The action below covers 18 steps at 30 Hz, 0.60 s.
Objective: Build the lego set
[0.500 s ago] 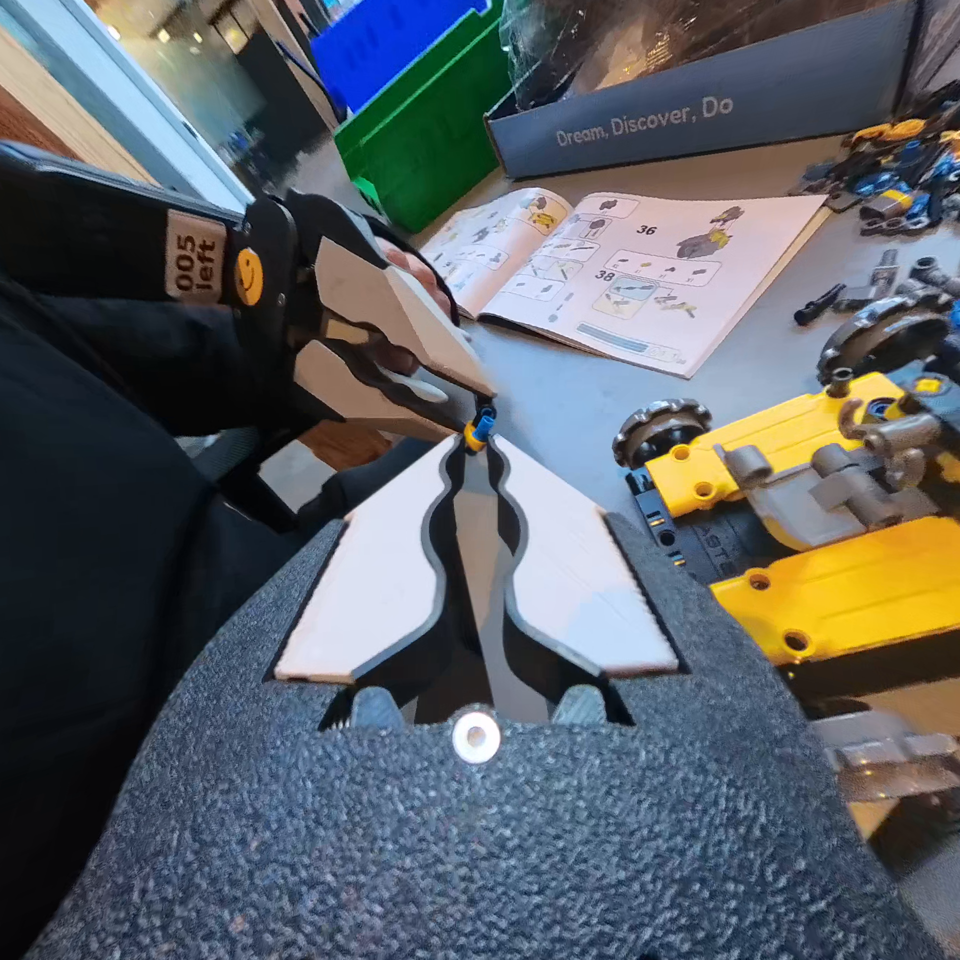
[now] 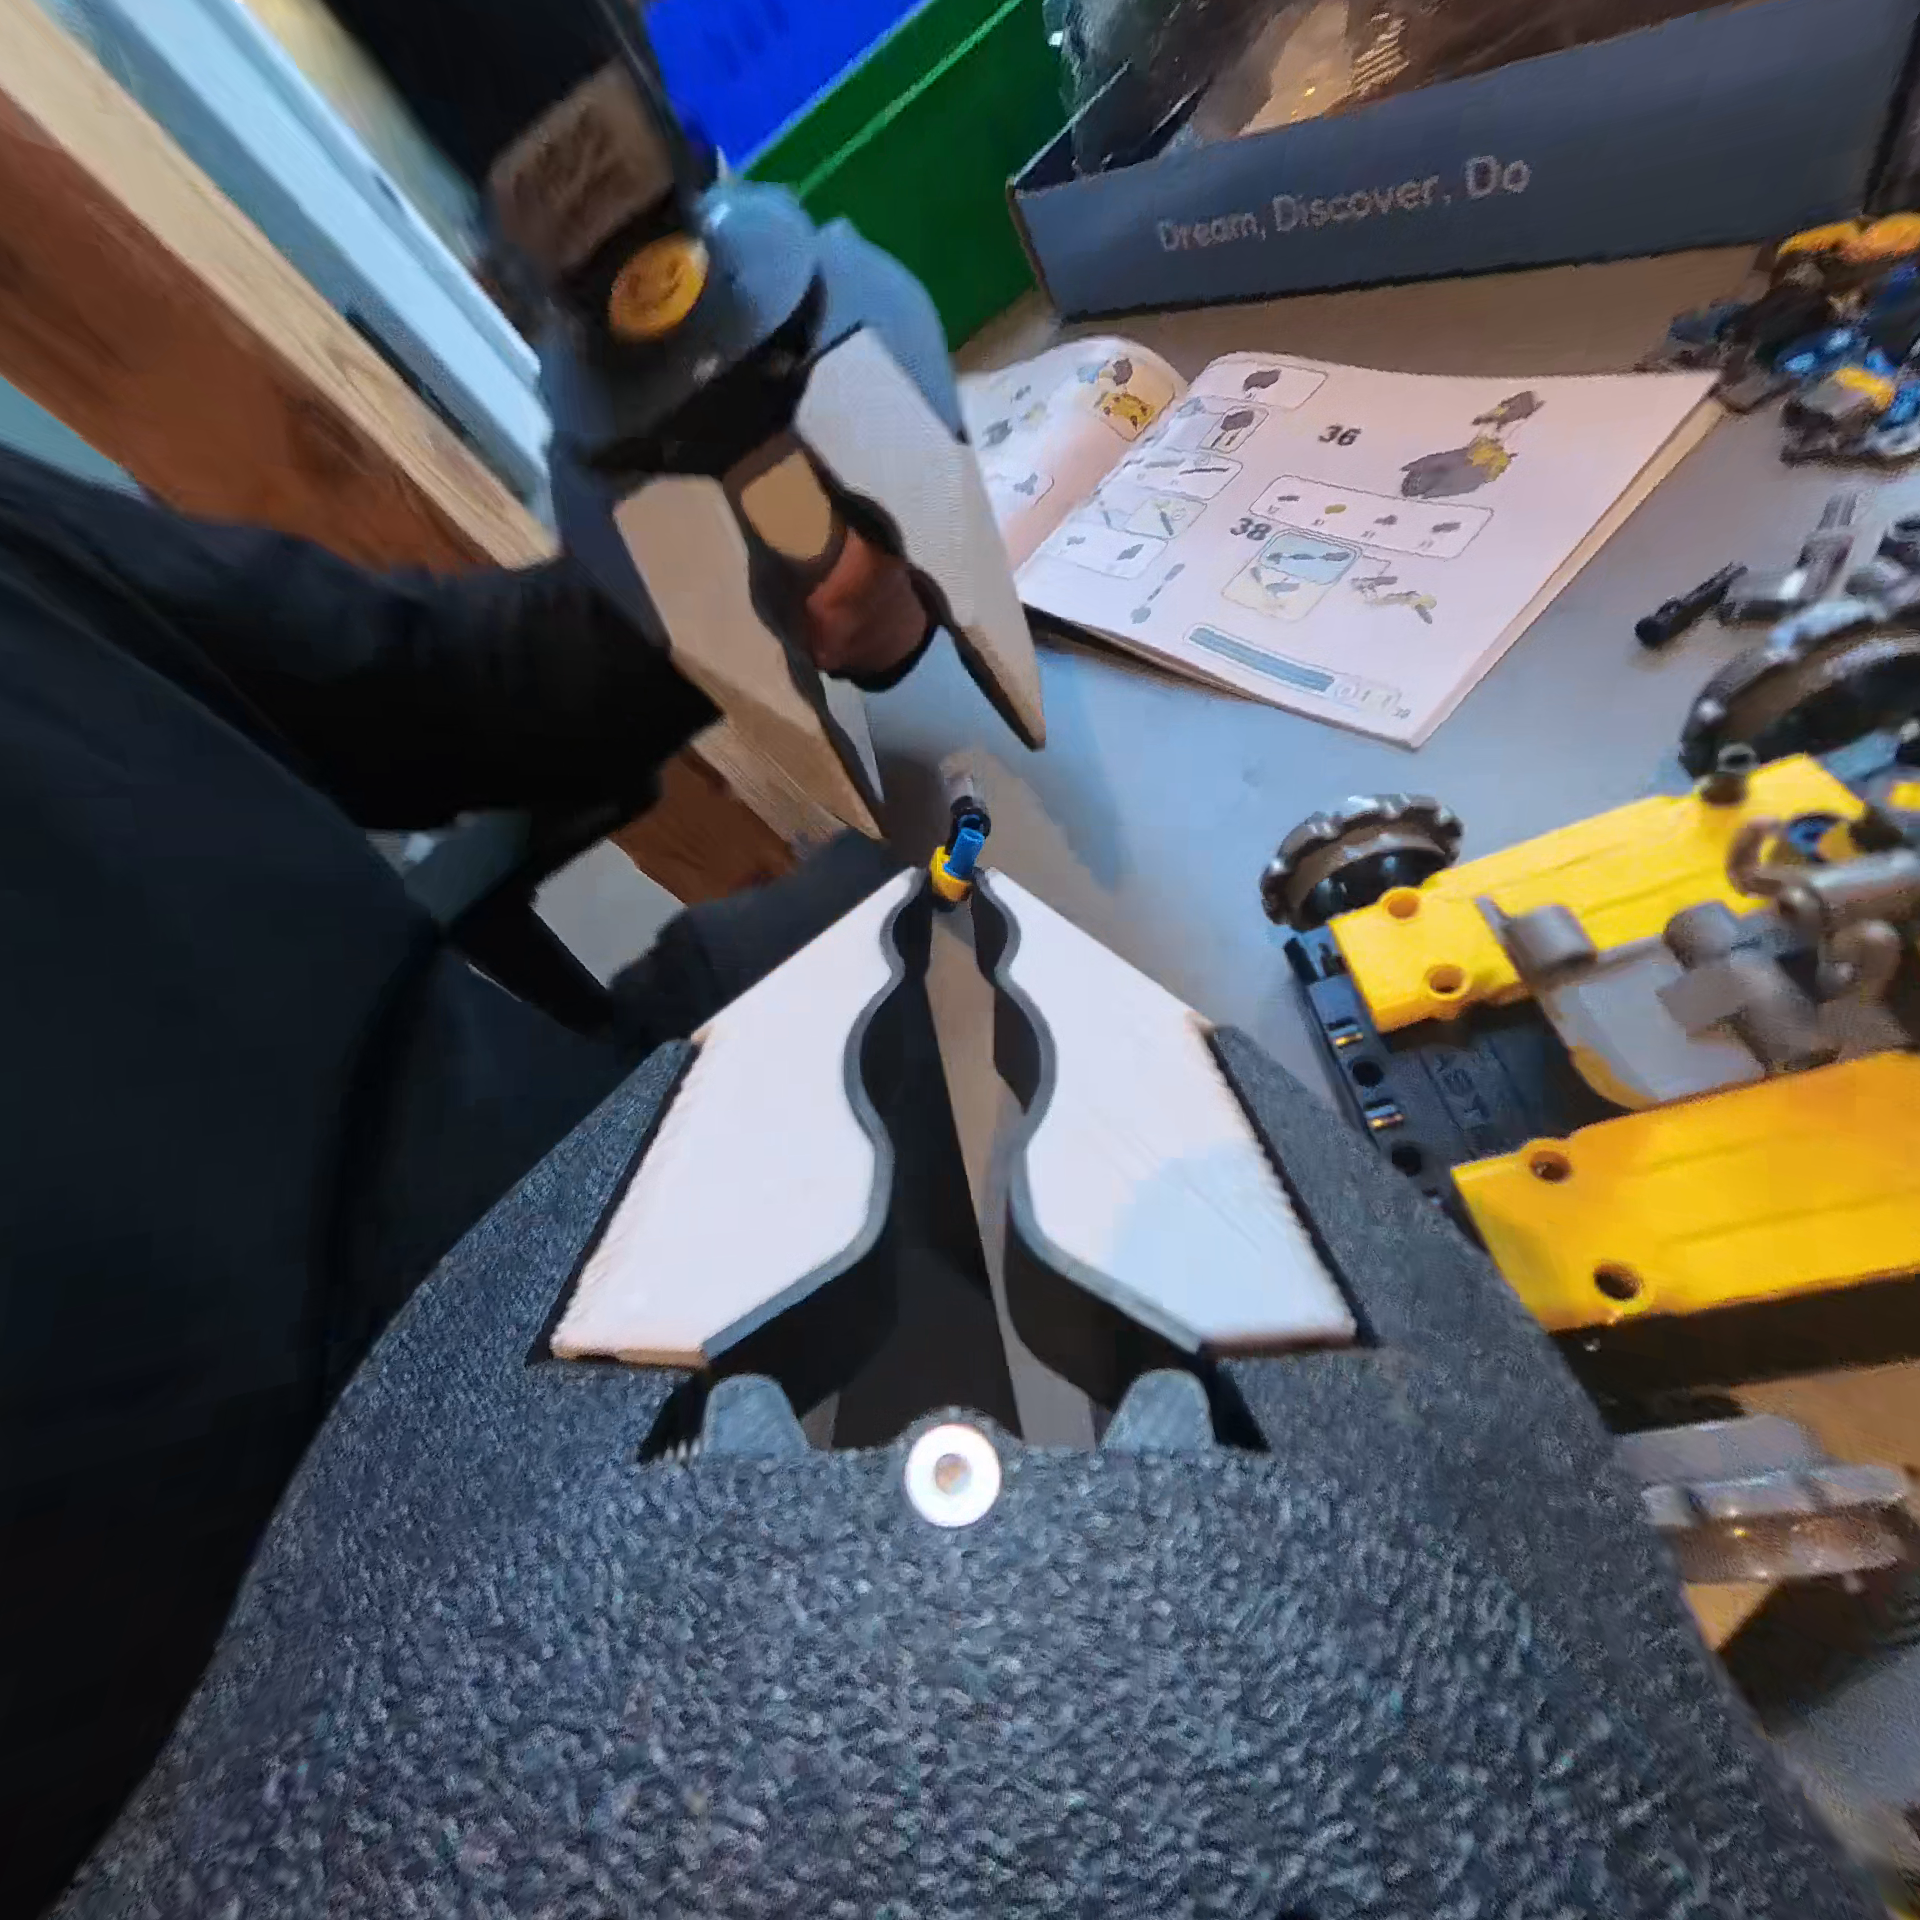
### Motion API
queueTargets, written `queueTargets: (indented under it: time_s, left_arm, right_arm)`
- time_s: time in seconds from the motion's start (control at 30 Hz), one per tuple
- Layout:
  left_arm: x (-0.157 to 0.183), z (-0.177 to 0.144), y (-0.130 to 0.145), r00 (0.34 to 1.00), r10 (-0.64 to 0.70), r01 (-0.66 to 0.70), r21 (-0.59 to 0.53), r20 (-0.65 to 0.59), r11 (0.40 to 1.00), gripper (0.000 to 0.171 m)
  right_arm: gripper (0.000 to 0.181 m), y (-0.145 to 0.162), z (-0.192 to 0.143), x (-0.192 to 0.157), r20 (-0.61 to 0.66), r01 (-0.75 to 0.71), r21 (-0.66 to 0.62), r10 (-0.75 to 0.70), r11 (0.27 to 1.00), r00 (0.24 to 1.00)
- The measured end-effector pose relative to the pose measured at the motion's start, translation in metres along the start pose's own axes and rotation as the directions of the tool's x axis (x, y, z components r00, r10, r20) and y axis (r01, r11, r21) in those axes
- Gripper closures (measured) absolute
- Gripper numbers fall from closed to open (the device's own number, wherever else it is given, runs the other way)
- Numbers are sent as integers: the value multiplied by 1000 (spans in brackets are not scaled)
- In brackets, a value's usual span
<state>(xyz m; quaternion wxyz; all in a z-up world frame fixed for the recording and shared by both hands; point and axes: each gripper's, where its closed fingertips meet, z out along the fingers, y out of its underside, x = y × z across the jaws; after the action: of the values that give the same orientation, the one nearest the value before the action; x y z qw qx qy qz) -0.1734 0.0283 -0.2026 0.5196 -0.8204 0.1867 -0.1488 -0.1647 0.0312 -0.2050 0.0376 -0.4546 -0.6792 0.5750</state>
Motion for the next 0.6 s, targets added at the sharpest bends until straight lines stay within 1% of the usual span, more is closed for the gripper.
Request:
queueTargets:
  time_s: [0.07,0.13,0.27,0.4,0.43,0.6]
  left_arm:
    - [11,0,2,987,-100,100,-13,-126,995,142]
    - [20,1,1,968,-149,151,-7,-204,989,146]
    - [20,1,5,969,-141,142,-13,-203,990,160]
    - [21,2,5,969,-143,143,-16,-201,990,163]
    - [22,3,7,966,-147,145,-24,-213,989,166]
    - [26,3,11,952,-167,163,-35,-256,986,166]
  right_arm:
    - [174,6,3,-2,-48,103,-69,-107,992,993]
    - [174,10,5,-3,-80,187,-126,-198,974,977]
    - [174,14,6,-9,-89,285,-167,-303,944,949]
    - [175,12,8,-13,-65,291,-148,-303,945,951]
    - [175,14,9,-15,-49,289,-148,-298,946,953]
    - [174,18,10,-16,-29,302,-165,-311,939,950]
